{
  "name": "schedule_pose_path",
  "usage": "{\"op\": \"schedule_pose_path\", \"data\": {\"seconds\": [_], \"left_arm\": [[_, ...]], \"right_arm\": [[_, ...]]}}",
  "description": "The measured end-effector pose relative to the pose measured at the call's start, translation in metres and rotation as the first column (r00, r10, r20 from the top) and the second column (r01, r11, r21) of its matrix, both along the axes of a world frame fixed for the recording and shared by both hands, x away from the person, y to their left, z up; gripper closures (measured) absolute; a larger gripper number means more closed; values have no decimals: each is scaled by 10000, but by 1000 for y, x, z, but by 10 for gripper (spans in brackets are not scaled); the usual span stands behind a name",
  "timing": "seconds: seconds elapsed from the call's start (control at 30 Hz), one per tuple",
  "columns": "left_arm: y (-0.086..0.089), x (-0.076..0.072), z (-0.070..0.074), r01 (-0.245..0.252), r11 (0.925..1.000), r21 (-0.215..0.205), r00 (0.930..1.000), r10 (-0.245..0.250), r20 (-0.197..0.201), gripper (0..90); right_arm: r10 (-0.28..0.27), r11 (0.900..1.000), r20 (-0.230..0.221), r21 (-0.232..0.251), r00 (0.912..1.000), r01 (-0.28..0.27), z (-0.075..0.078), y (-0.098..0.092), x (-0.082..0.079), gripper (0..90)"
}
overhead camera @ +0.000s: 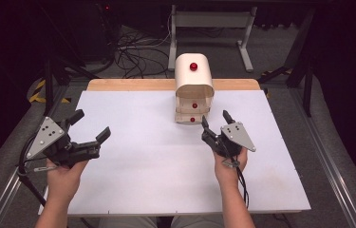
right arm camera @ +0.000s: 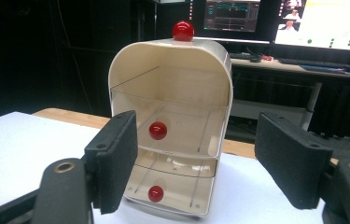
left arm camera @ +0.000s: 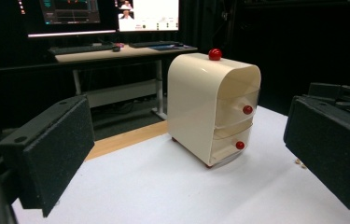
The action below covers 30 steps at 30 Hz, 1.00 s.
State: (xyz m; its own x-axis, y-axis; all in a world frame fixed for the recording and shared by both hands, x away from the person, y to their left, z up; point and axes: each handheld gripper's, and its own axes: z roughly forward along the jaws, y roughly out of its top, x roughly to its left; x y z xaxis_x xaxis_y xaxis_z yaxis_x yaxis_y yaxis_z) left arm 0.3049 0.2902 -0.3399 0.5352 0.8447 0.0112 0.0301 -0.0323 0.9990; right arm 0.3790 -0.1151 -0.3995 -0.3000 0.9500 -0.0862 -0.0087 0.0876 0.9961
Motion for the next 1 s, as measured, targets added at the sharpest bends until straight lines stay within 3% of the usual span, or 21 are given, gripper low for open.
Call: {"op": "schedule_pose_path", "data": {"seconds": [1.0], "left_arm": [[0,1,-1,-30,10000,-3,10000,30,0,27]], "right_arm": [[-859,9963,335,127,9957,855,-12,31,15,377]]}}
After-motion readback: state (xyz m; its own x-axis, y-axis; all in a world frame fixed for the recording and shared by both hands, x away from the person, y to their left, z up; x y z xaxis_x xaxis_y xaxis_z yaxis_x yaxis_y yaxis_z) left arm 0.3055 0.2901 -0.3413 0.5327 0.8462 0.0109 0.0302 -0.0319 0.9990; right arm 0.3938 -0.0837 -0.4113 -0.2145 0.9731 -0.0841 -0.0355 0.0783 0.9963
